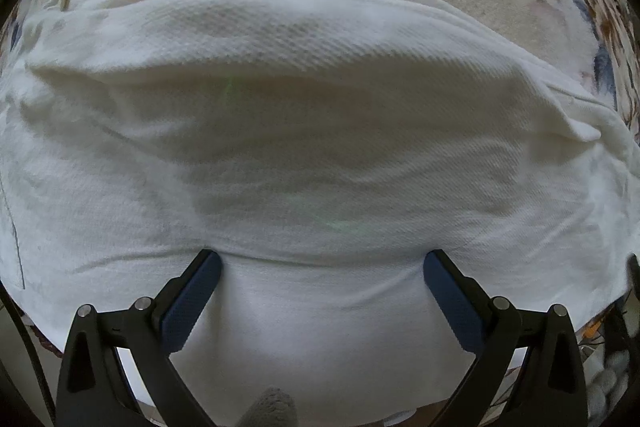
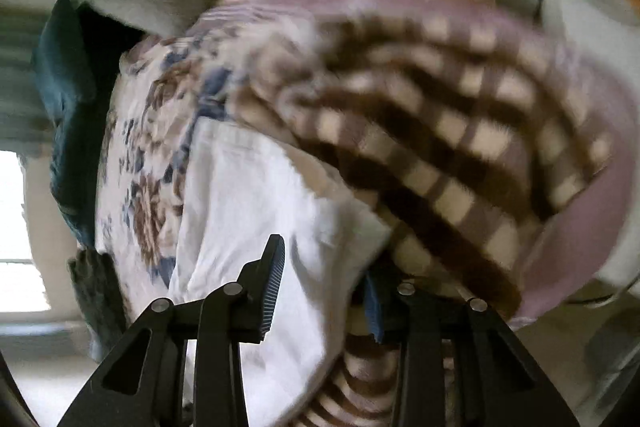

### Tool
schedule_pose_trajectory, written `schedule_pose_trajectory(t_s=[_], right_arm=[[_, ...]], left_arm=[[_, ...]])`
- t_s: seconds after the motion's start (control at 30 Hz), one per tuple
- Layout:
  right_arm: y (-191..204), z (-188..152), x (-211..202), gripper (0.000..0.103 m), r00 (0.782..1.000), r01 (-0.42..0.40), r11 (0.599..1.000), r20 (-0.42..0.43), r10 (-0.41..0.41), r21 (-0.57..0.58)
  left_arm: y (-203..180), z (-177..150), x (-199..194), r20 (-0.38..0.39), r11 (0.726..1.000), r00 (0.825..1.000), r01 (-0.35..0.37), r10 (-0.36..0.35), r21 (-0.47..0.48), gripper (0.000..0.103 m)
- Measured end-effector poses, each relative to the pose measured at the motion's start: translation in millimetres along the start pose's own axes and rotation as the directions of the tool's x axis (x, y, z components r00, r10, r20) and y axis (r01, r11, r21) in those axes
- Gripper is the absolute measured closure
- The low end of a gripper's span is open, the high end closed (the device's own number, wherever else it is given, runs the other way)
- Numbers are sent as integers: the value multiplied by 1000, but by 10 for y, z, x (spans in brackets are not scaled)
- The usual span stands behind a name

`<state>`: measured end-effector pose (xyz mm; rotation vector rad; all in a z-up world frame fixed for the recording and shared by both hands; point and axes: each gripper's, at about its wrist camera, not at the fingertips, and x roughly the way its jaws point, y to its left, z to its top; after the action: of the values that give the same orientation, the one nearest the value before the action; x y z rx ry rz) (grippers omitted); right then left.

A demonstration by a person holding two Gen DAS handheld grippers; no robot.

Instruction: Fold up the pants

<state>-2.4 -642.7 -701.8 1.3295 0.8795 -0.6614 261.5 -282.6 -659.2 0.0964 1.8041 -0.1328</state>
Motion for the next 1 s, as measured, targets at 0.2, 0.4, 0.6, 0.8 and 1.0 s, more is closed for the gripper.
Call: schedule_pose_trajectory(t_s=[0.2, 0.4, 0.6, 0.8, 1.0], right_arm=[[79, -66, -202, 82, 988, -112, 993, 103, 116, -45], [30, -36, -53, 78, 983, -179, 981, 29, 181, -79], [110, 106, 293, 82, 996, -89, 989, -8, 89, -116], [262, -115, -351, 86, 990, -96, 980, 87, 113, -174], [338, -181, -332, 85, 993, -92, 977, 53, 104, -193]], left_arm=[[21, 66, 3, -11, 1000, 1000, 9, -9, 7, 0], [79, 61, -12, -17, 1000, 1000, 11, -11, 26, 0], [21, -28, -8, 1, 1000, 1000, 5, -5, 27, 0], [-39, -126, -4, -4, 999, 1000, 10, -10, 34, 0], [-7, -94, -9, -10, 999, 1000, 10, -9, 32, 0]])
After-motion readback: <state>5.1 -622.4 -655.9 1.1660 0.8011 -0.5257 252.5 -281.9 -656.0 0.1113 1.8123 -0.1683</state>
